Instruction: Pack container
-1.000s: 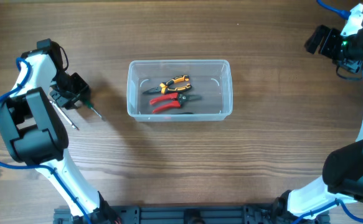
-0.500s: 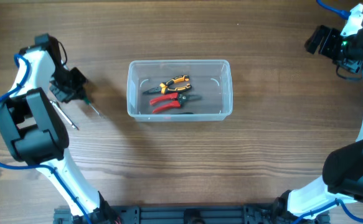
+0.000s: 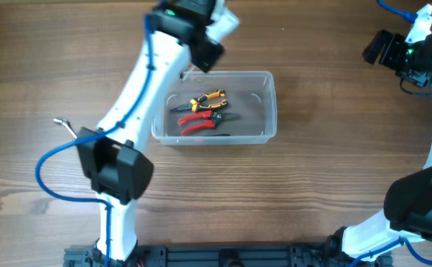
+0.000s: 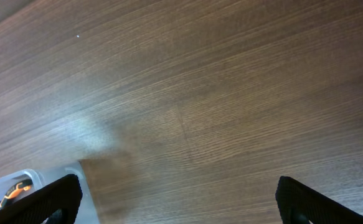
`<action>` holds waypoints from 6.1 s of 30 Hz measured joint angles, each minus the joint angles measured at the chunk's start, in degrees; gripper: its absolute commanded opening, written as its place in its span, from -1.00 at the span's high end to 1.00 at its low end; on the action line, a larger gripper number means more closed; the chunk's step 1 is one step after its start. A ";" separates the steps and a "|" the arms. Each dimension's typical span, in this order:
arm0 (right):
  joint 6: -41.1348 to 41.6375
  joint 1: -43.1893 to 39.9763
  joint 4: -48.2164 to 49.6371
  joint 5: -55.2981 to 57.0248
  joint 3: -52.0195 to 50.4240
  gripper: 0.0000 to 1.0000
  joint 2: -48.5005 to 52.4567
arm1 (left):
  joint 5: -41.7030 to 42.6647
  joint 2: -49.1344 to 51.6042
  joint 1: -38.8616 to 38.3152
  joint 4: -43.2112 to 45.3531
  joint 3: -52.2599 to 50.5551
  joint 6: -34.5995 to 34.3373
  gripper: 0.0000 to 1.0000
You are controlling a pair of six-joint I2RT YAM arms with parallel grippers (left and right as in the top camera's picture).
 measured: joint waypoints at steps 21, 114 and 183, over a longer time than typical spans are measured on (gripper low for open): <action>0.02 0.00 0.00 0.00 0.00 -0.99 0.00 | 13.09 12.61 -8.00 5.97 -3.23 41.11 -1.00; 0.02 0.00 0.00 -0.02 -0.15 -0.99 0.00 | 2.73 0.72 -9.92 4.48 -14.05 26.21 0.49; -5.29 28.72 19.06 10.36 -8.35 0.92 -25.27 | 7.34 -12.98 47.82 2.34 -13.73 -30.93 -1.00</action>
